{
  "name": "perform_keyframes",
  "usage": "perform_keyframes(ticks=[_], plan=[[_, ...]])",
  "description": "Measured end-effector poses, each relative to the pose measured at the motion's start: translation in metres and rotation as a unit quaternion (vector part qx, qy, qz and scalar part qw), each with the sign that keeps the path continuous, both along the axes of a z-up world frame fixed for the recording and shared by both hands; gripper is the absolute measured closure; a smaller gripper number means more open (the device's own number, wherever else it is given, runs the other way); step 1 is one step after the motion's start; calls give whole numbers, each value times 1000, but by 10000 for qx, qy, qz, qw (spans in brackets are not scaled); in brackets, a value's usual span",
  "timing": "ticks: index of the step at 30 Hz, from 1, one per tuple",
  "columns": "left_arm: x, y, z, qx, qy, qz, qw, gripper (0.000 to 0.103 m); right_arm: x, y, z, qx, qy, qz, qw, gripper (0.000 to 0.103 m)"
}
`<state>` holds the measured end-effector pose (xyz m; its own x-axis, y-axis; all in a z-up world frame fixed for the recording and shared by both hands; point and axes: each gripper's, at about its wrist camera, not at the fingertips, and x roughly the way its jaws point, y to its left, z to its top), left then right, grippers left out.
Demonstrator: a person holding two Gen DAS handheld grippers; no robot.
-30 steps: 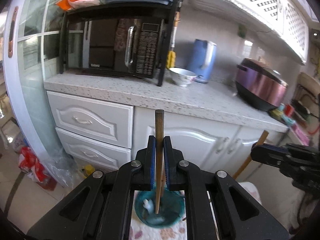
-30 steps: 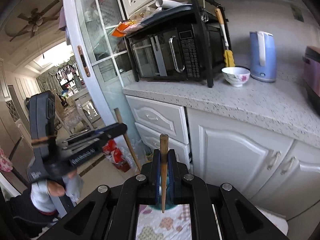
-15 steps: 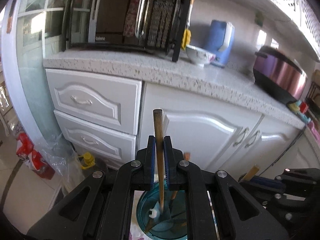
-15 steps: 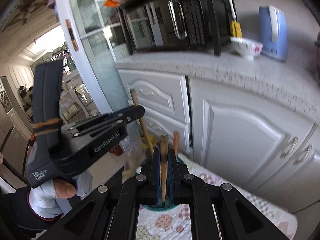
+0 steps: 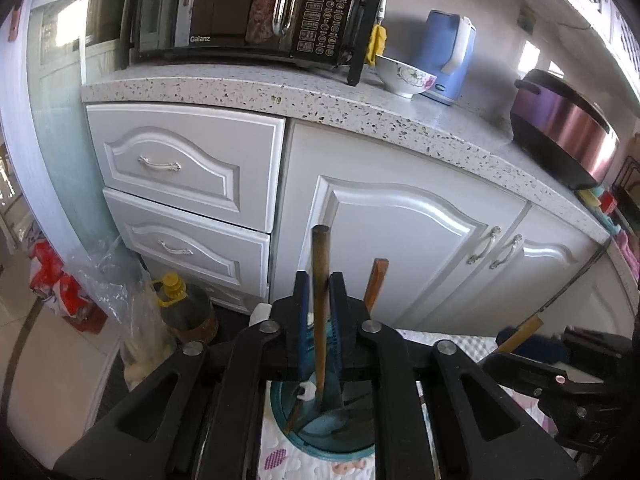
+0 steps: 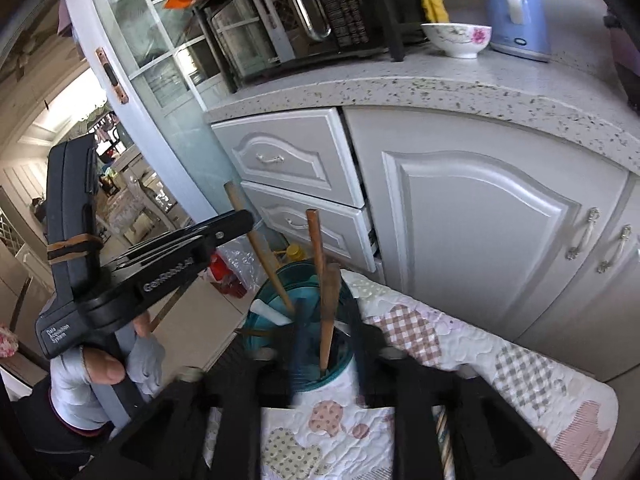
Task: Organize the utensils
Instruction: 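Lower both chopsticks into the holder and open both grippers, then move both open grippers back over the remaining chopsticks on the quilt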
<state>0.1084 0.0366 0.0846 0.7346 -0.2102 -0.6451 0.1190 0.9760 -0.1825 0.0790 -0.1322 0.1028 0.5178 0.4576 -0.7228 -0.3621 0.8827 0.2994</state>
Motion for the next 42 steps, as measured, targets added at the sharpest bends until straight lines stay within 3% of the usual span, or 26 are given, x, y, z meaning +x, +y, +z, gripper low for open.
perform_keyframes(ticks=[2,12,21,42], plan=[[-5,1,2,-18,12,-25,10000,82,-4,-4,1,-5,0,-34,10000,67],[-37,5,15,-52,-81,-47,9999,76,-19,-8,2,-124,1,-125,9998,64],[-67,-7,15,219,-145,-121,9996,75,-39,-20,-3,-153,45,-210,9997,63],[-125,-56,11,417,-240,-452,9978,74,-103,-49,4,-346,-328,-660,9967,61]])
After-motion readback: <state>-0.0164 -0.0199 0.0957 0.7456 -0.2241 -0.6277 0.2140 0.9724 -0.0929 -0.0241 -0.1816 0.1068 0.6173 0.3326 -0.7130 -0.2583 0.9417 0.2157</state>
